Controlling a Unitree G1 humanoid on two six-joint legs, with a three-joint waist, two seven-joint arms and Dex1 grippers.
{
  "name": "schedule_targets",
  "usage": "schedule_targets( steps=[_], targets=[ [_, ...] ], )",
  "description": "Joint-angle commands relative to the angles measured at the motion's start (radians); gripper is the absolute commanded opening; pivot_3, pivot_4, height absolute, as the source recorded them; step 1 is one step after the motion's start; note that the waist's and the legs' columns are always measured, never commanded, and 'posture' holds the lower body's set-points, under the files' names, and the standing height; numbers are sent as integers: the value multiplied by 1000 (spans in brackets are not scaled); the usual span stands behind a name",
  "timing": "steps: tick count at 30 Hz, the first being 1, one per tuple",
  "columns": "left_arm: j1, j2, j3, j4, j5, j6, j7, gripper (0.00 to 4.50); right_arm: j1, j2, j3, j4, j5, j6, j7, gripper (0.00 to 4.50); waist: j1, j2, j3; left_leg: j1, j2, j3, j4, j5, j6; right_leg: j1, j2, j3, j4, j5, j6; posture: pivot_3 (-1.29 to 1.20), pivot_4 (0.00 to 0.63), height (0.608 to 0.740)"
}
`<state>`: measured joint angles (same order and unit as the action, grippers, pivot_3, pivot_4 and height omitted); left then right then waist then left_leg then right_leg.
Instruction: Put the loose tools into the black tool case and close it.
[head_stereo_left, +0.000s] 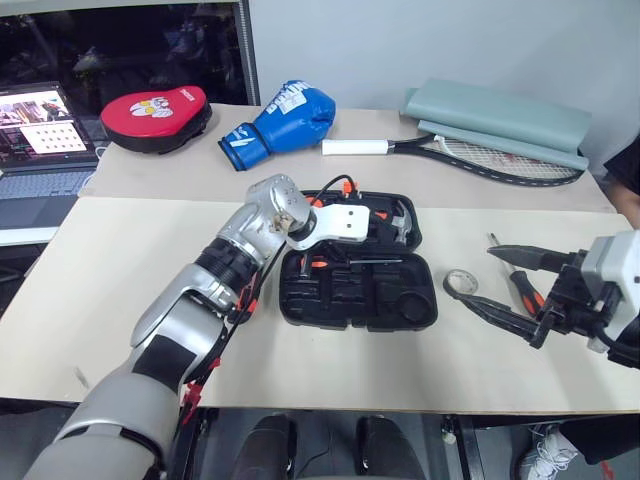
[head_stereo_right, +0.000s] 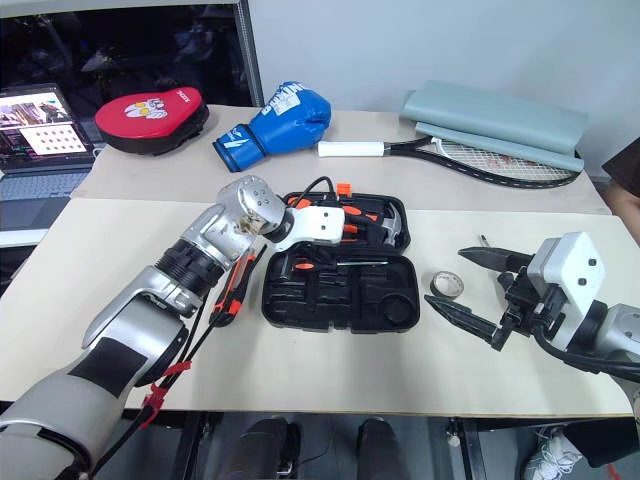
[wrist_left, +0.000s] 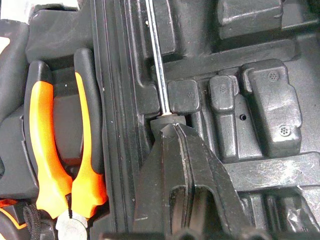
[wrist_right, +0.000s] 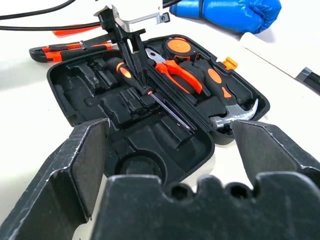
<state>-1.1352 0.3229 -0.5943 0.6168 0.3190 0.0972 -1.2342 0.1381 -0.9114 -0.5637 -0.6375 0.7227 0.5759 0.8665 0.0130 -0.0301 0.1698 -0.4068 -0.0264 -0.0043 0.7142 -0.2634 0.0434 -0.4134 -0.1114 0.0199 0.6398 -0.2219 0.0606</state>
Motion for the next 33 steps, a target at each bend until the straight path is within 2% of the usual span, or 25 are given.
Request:
schedule_targets(
  steps=[1,3,7,9,12,14,16,19,22,25,26,29,33],
  targets=[
    [19,-8,-35,51,60,-63,50,21,-4,2,-28,-24,15,-1,-13,4500,1,0,0,3,0,0,0,0,0,4,0,0,-1,0,0,0,150,737],
    [17,-14,-29,62,62,-71,52,21,-2,3,-28,-25,15,-2,-16,4500,1,0,0,8,1,-1,0,0,0,11,0,-1,-4,0,1,0,150,737],
    [8,-19,31,61,7,-63,25,21,20,12,-33,-33,7,-6,-21,4500,1,1,0,8,3,-1,0,1,1,14,1,-2,-10,-1,6,0,150,737],
    [10,-18,71,41,-36,-14,-7,21,30,17,-38,-36,3,-5,-26,4500,0,1,0,7,3,-1,0,1,1,12,1,-2,-10,0,5,0,150,737],
    [11,-19,211,-33,-202,158,-80,21,58,37,-57,-46,-17,3,-72,4500,-3,1,-1,3,3,-1,-1,1,1,8,1,-2,-9,2,1,0,150,737],
    [1,6,335,-69,-357,248,-163,523,122,68,-103,-53,-66,11,-120,4500,-3,1,-1,0,2,-1,-1,1,1,5,1,-2,-8,2,1,0,150,737],
    [-3,43,400,-104,-458,320,-248,1098,189,97,-171,-55,-80,30,-139,4500,-3,1,-1,-2,2,-1,-2,0,2,1,1,-2,-8,2,1,0,150,737],
    [10,102,450,-173,-554,398,-326,2133,309,136,-309,-47,-70,60,-117,4500,-3,3,-1,-7,2,-1,-2,0,2,-5,1,-1,-7,2,1,0,150,737],
    [36,177,490,-237,-650,444,-372,3255,480,179,-474,-15,-73,56,-26,4500,2,3,-2,-8,1,0,-3,0,2,-5,1,-1,-8,2,1,0,150,737],
    [54,251,490,-291,-747,504,-380,4273,591,204,-592,34,-58,46,45,4500,-1,3,-2,-8,2,0,-3,0,2,-5,1,-1,-9,2,1,0,150,737],
    [59,283,486,-311,-784,531,-380,4449,630,213,-634,57,-53,41,73,4500,-2,3,-2,-7,2,0,-3,0,2,-4,1,-1,-9,2,1,0,150,737],
    [76,384,456,-374,-880,570,-380,4449,690,224,-706,97,-37,42,113,4500,-8,3,-2,-5,3,0,-3,0,2,-4,1,0,-8,2,1,0,150,737],
    [104,525,389,-477,-990,558,-380,4449,648,158,-668,123,-28,64,95,4500,-25,3,-1,4,7,1,-4,0,1,6,4,0,-11,1,-1,0,150,737]
  ],
)
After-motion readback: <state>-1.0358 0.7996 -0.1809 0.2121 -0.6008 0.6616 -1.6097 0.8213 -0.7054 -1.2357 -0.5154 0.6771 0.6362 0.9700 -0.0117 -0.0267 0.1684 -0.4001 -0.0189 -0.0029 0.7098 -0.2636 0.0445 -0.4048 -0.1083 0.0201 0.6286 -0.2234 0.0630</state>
